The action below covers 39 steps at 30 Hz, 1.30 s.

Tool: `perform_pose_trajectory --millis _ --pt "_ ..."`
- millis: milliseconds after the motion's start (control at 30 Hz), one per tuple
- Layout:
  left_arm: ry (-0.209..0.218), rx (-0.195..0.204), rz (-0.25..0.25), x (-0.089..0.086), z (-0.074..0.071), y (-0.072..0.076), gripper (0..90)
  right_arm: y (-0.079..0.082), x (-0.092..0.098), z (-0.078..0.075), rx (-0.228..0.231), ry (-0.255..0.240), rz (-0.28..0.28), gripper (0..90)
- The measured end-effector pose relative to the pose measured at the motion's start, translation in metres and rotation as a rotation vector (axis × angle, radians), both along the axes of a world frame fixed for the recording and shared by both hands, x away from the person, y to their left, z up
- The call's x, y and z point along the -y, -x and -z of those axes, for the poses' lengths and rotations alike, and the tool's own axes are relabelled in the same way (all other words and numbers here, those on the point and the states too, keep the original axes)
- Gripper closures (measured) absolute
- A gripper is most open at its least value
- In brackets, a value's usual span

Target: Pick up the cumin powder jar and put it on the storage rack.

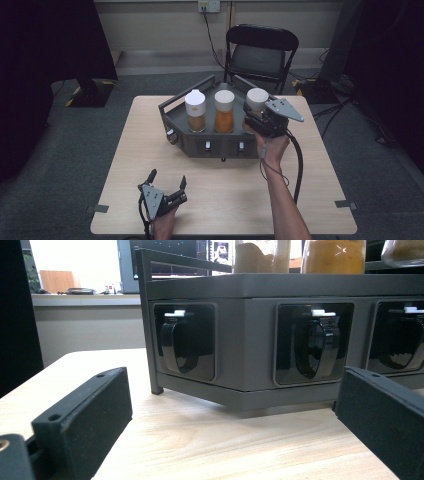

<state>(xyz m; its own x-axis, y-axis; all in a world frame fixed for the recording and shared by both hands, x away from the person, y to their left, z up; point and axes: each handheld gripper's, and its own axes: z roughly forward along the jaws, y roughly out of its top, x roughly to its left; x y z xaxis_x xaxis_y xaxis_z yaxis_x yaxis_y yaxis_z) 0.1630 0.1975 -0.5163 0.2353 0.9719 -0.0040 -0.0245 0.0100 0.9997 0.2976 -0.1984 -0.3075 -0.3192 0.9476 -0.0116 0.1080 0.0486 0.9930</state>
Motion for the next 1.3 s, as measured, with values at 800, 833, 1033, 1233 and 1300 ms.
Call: perform_pose_trajectory --millis 800,833,1033,1233,1300 --pt "0.000 0.001 0.005 -0.001 0.000 0.000 1.0 -0.025 -0.004 0.016 -0.026 0.020 -0.001 33.8" --pt "0.000 0.001 0.005 -0.001 0.000 0.000 1.0 -0.025 -0.004 0.016 -0.029 0.021 -0.002 33.8" --pt "0.000 0.001 0.005 -0.001 0.000 0.000 1.0 -0.030 -0.003 0.017 -0.050 0.003 -0.006 33.8" --pt "0.000 0.001 0.009 -0.001 0.000 0.000 1.0 -0.031 -0.004 0.018 -0.053 0.006 -0.003 33.8" --pt "0.001 0.001 0.008 -0.001 0.000 0.000 1.0 -0.031 -0.004 0.019 -0.049 0.005 -0.002 33.8"
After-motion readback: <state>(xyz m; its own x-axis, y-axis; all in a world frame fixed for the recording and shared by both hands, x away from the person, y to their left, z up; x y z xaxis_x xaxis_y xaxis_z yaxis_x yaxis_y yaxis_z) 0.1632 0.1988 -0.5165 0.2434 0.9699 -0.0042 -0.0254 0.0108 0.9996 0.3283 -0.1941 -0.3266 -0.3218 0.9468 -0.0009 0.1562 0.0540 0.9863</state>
